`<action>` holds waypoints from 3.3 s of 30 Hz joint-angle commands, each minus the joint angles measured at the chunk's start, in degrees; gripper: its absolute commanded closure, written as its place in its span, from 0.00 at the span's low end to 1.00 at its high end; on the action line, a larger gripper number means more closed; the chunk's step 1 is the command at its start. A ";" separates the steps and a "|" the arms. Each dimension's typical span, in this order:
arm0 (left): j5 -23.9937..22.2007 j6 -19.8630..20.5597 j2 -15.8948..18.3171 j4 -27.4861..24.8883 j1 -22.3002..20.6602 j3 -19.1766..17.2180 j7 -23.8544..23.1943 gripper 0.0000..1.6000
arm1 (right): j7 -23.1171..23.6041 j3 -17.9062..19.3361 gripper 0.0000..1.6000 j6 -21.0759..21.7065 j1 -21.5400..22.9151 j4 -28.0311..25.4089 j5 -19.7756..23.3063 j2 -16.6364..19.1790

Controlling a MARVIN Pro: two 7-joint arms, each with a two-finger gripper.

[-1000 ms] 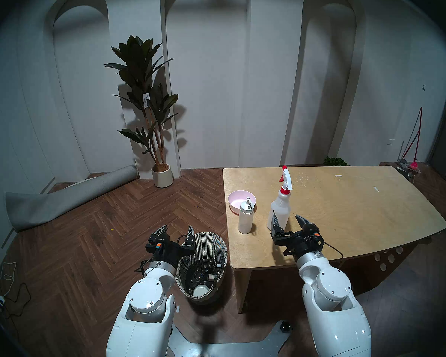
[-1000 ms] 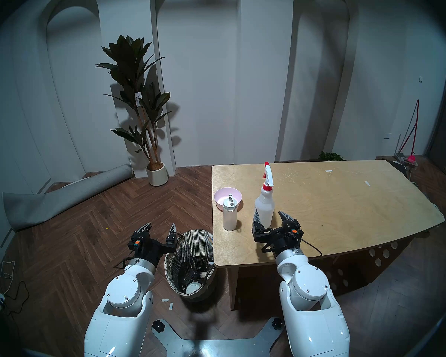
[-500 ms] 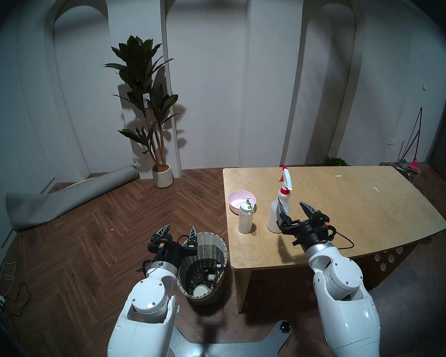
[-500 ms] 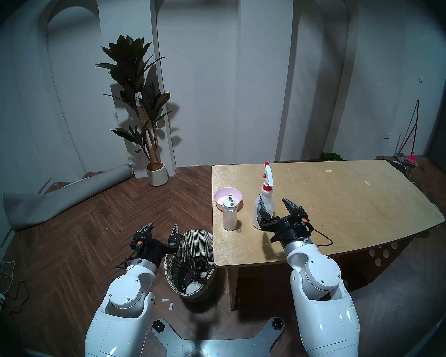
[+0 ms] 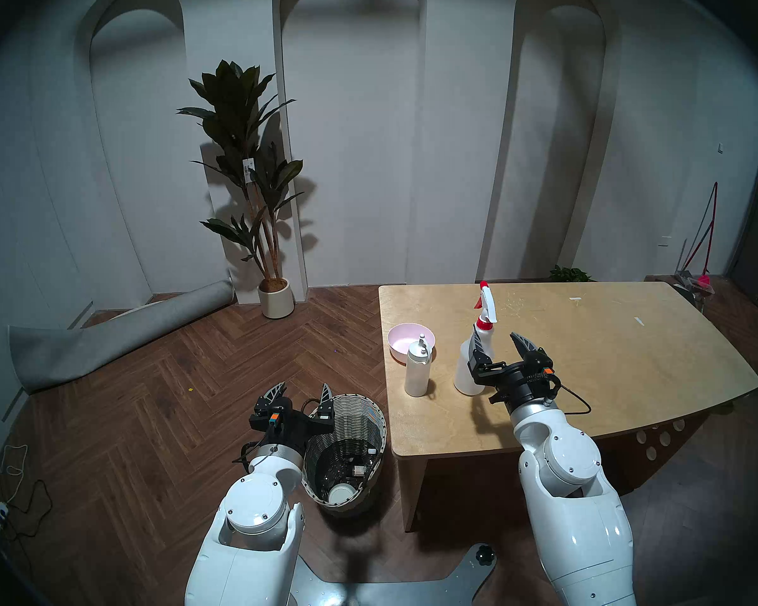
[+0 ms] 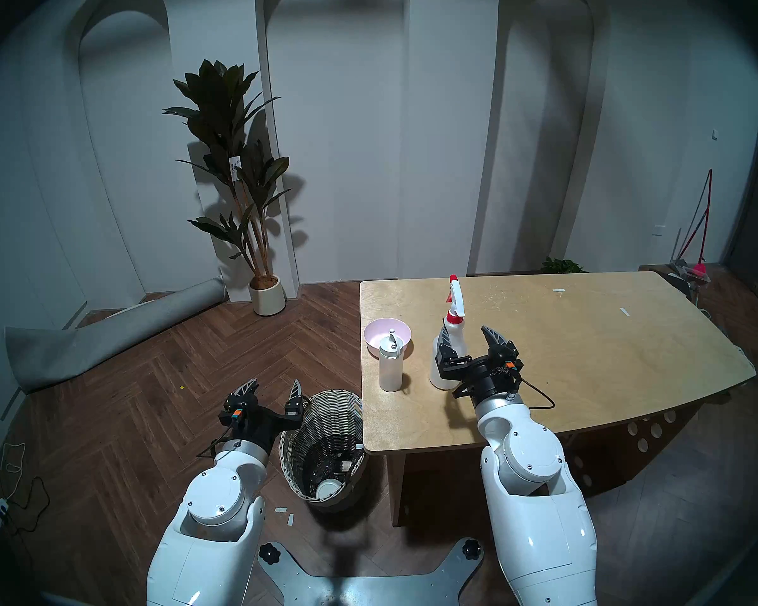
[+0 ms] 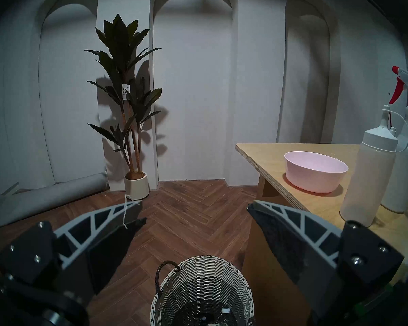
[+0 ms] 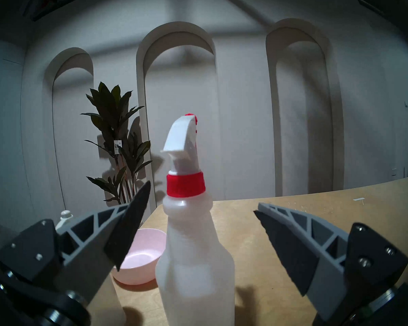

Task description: Load the items into the basket from the rear

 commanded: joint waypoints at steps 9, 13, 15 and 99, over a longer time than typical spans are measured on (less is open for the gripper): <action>0.34 -1.04 -0.02 -1.95 0.61 0.12 0.72 0.00 | -1.54 -2.02 0.00 -4.64 7.69 6.71 -0.88 -2.06; 0.52 -1.10 -0.03 -1.87 0.59 0.20 1.10 0.00 | -2.33 -2.79 0.00 -5.96 8.81 8.45 -1.54 -2.51; 0.54 -1.09 -0.06 -1.83 0.58 0.19 1.28 0.00 | -2.78 -2.93 0.00 -6.46 9.10 8.95 -1.89 -2.61; -1.60 -9.14 -0.86 -2.66 4.17 -15.34 13.84 0.00 | -38.89 -45.42 1.00 -16.94 37.08 36.41 -0.42 -15.01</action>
